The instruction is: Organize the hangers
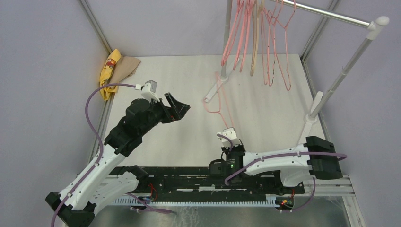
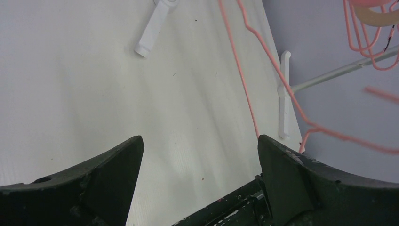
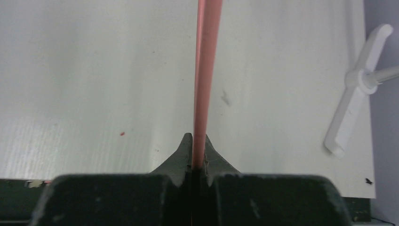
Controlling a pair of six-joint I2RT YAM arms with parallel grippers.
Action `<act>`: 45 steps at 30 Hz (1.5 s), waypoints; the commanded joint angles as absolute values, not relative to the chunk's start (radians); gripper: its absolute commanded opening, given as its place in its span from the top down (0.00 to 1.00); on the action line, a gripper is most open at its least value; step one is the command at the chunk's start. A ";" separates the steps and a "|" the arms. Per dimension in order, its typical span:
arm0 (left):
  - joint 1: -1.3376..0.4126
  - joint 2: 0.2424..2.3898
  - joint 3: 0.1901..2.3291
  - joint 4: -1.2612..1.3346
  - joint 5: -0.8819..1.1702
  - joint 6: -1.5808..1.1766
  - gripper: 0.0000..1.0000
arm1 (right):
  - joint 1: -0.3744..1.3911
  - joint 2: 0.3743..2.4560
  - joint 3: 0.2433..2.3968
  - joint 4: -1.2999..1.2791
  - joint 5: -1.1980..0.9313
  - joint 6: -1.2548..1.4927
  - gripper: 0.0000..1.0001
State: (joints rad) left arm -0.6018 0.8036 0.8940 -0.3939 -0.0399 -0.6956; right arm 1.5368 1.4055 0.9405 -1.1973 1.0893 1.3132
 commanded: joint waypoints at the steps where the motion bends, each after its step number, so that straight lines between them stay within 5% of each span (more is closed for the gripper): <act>1: -0.597 0.805 0.881 -0.385 -0.141 -0.637 0.02 | 1.537 1.288 0.920 -1.121 1.024 1.220 0.99; 22: -0.599 0.950 0.842 -0.270 -0.094 -0.684 0.03 | 1.547 0.776 0.755 -1.616 0.971 1.743 0.99; 45: -0.599 1.115 0.949 -0.239 0.006 -0.630 0.04 | 1.476 0.927 1.088 -1.756 1.075 1.748 0.99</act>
State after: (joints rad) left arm -0.6014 1.1213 0.8936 -0.2867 -0.0330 -0.6659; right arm 1.5330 0.9066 0.9611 -1.6020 0.9466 1.8019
